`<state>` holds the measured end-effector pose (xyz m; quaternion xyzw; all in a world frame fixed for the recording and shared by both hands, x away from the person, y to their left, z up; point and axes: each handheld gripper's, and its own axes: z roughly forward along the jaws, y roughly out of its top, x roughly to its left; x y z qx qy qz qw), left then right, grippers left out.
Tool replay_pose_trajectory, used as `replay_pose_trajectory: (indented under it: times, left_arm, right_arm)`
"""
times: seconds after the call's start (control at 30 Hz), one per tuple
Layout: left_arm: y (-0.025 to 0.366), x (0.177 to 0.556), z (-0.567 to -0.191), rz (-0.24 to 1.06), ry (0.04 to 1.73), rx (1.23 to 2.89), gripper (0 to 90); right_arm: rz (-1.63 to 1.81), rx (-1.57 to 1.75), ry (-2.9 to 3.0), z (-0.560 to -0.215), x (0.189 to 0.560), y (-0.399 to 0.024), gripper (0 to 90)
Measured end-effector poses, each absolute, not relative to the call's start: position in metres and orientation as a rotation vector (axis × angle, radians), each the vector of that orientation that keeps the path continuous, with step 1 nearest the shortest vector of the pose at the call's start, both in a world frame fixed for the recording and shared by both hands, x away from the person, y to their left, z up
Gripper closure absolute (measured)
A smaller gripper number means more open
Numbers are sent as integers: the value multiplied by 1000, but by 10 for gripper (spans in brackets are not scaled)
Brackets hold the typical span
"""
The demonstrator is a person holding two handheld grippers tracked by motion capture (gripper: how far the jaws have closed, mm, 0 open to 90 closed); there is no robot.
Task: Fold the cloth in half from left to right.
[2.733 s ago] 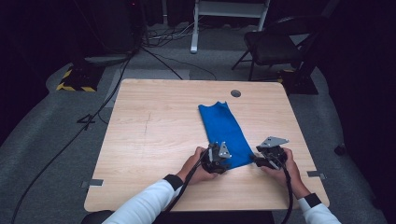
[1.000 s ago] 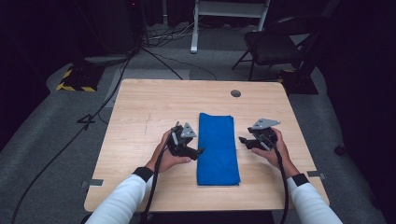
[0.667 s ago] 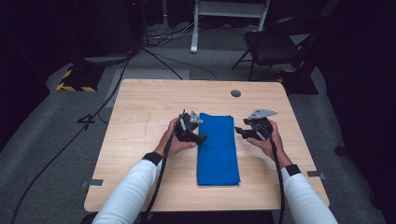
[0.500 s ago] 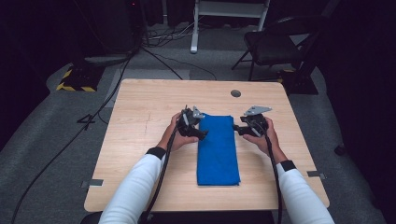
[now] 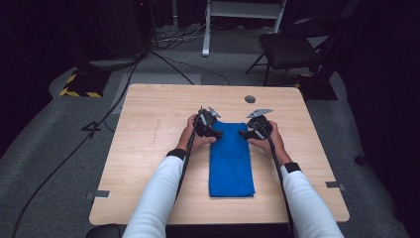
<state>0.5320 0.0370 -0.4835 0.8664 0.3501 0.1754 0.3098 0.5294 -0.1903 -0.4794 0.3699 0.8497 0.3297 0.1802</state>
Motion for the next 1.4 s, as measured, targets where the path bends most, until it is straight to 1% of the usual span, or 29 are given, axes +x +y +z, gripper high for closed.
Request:
replay_pose_trajectory:
  times: [0.1,0.2,0.27,0.4,0.53,0.67,0.77,0.8,0.83,0.97,1.0,1.03,1.1,1.2,1.23,1.4]
  left_arm:
    - [37,535,-489,459,938,2305,238]
    - [38,538,-492,438,958,2285,225]
    - [39,539,-494,421,966,2269,220]
    - [45,543,-497,340,1010,2227,217]
    - [46,543,-497,347,1009,2231,208]
    - [46,542,-497,343,998,2235,221]
    - [45,542,-495,342,985,2240,281]
    - [46,542,-494,331,969,2244,326]
    - [46,542,-493,324,952,2251,416]
    - [48,544,-492,303,941,2257,530]
    - [48,544,-492,301,940,2255,562]
    - [48,545,-491,293,938,2254,594]
    - [47,547,-490,279,937,2263,688]
    - [44,549,-489,284,928,2282,786]
    - [43,549,-488,295,926,2295,803]
    - [40,553,-485,345,945,2316,840]
  right_arm:
    - [918,1051,2412,-484,532,-187,385]
    - [908,1073,2417,-487,535,-186,375]
    - [918,1107,2422,-490,538,-186,393]
    - [949,1151,2434,-491,541,-188,392]
    - [923,1151,2434,-490,542,-184,395]
    - [929,1162,2425,-491,541,-184,396]
    - [928,1155,2427,-491,541,-183,409]
    - [937,1146,2429,-491,541,-182,435]
    - [942,1141,2430,-491,541,-181,463]
    - [973,1111,2450,-490,542,-176,632]
    - [982,1101,2457,-490,543,-175,697]
    - [994,1100,2464,-490,543,-173,742]
    - [1004,1101,2464,-491,544,-170,807]
    - [995,1095,2457,-490,545,-165,828]
    - [986,1093,2455,-490,545,-164,832]
    - [972,1072,2429,-490,546,-162,841]
